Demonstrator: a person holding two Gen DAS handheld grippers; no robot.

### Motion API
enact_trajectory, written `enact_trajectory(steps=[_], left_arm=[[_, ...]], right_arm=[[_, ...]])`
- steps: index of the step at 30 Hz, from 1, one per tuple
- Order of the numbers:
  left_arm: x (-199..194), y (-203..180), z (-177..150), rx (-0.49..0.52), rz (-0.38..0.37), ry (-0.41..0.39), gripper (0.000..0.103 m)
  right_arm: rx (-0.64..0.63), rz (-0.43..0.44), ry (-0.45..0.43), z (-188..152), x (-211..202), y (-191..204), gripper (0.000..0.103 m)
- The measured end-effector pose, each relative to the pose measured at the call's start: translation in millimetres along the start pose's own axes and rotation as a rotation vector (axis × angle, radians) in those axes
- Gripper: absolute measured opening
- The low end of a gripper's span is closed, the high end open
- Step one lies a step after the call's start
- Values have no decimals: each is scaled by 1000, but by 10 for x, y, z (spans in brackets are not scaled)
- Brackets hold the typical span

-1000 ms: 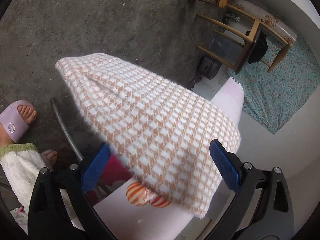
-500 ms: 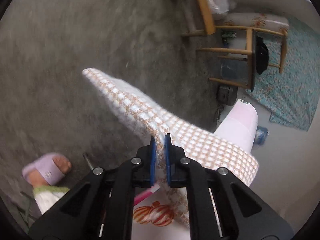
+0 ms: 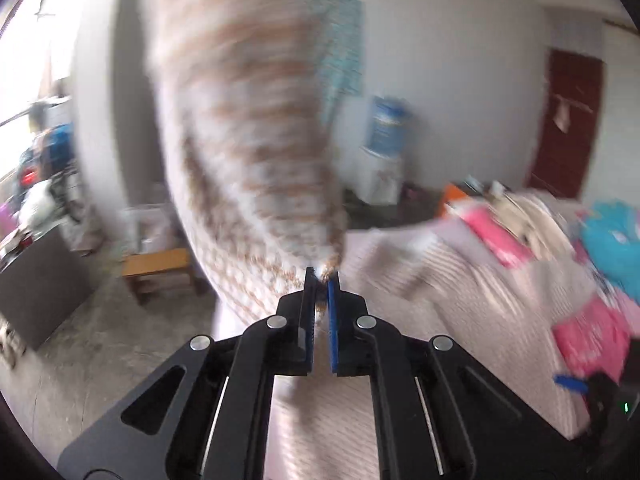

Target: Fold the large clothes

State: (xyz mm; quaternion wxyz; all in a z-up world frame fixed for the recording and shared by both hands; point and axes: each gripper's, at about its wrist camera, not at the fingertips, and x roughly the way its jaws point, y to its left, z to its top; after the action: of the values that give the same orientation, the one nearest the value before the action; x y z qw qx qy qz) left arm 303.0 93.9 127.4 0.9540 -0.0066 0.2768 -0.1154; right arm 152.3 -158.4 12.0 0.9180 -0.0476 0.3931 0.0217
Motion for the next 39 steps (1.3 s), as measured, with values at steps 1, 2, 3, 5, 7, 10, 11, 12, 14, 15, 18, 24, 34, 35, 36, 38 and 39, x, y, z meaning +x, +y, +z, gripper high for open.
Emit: enact_trajectory(steps=[1,2,3,5,7,10,11,12,14,15,18,24,34,35,36,38,39], left_arm=[[38,-130,-109,14,-40,34,8],[87,-249,-240,29,-78,72,9],[159,-332,-377,36,-106,111,20],[332,-394,-681,16,-144,208,59],[440,-365,-983,-34,-184,279,68],[507,-232,-1253,-95,-178,337,68],[486,-149,-1313,-119,-172,339,68],[464,-75,-1353,-135,-151,340,68],[469,-30,-1378,-149,-87,336,68],[473,52,-1402,-151,-45,337,68],[546,130,-1455,-137,90,351,68],[738,308,-1539,-157,177,398,53],[987,459,-1450,-165,228,393,43],[1012,472,-1438,-168,233,393,42],[1037,487,-1428,-173,239,394,40],[1076,524,-1412,-185,251,398,37],[1093,542,-1407,-194,255,398,36]], right_arm=[[12,-18,-7,-20,-55,-78,98],[25,-37,-11,-45,-104,-160,98],[39,-53,-12,-72,-140,-247,98],[77,-70,1,-138,-174,-435,98],[126,-69,27,-201,-162,-635,98],[203,-35,58,-243,-138,-920,98],[230,-8,62,-228,-124,-1015,98],[252,20,63,-203,-104,-1080,98],[305,109,59,-97,-24,-1240,97],[335,164,70,-44,54,-1310,96],[439,309,141,49,395,-1441,87],[568,359,328,-91,1102,-1500,63],[390,265,356,67,1377,-1140,14],[353,241,340,143,1360,-1084,13],[324,224,321,243,1351,-1058,12],[264,193,244,519,1267,-1004,12],[241,182,199,672,1217,-995,12]])
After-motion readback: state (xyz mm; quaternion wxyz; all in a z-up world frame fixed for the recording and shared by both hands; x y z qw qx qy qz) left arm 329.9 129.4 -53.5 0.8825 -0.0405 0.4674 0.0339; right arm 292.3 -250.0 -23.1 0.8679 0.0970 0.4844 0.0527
